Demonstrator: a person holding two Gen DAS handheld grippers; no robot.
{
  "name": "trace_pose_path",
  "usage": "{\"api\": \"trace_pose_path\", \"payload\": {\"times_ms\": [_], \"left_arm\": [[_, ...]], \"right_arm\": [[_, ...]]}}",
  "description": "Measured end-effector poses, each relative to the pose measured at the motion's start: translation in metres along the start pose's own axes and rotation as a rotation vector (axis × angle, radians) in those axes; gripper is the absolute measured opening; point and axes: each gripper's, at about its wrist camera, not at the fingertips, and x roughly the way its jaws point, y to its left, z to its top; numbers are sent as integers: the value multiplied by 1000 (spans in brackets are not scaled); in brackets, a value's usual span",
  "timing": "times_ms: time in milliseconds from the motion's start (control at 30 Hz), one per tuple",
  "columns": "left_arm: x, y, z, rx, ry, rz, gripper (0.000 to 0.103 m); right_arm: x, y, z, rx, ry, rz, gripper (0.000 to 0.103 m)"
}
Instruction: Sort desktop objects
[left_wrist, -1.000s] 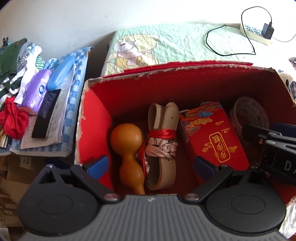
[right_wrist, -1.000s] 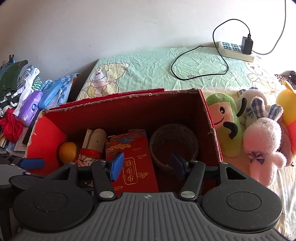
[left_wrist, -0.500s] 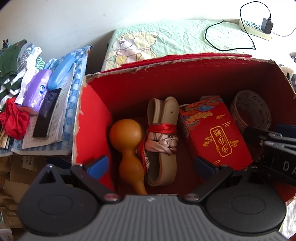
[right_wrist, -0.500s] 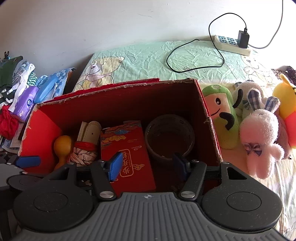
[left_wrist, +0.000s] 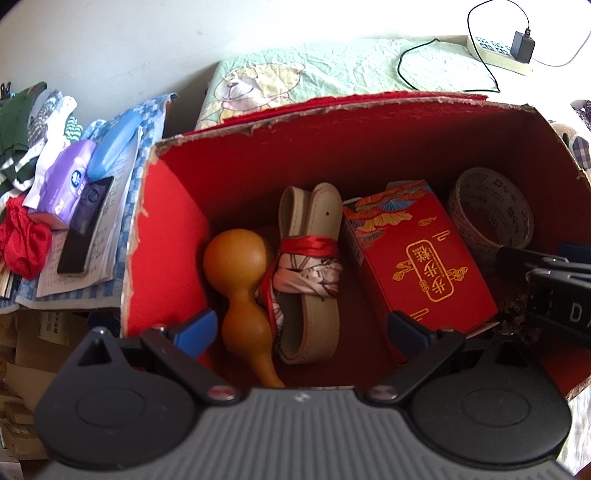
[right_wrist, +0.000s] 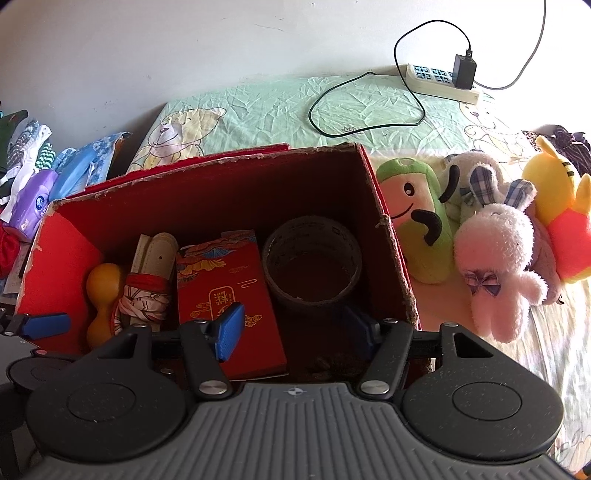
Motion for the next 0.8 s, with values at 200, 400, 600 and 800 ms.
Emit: {"api": "trace_pose_path", "payload": {"times_ms": [200, 400, 600, 800], "left_arm": [[1, 1, -1, 0, -3, -8, 99], [4, -4, -1, 26, 57, -6, 100], [3, -5, -6, 38, 71, -27, 100], [2, -5, -9, 50, 67, -41, 100]], "right_arm": [[1, 3, 0, 1, 5, 4, 69], [0, 1, 0, 17, 25, 32, 71], [-2, 0, -1, 15, 29, 35, 71], [-1, 1, -2, 8, 32, 36, 72]]}}
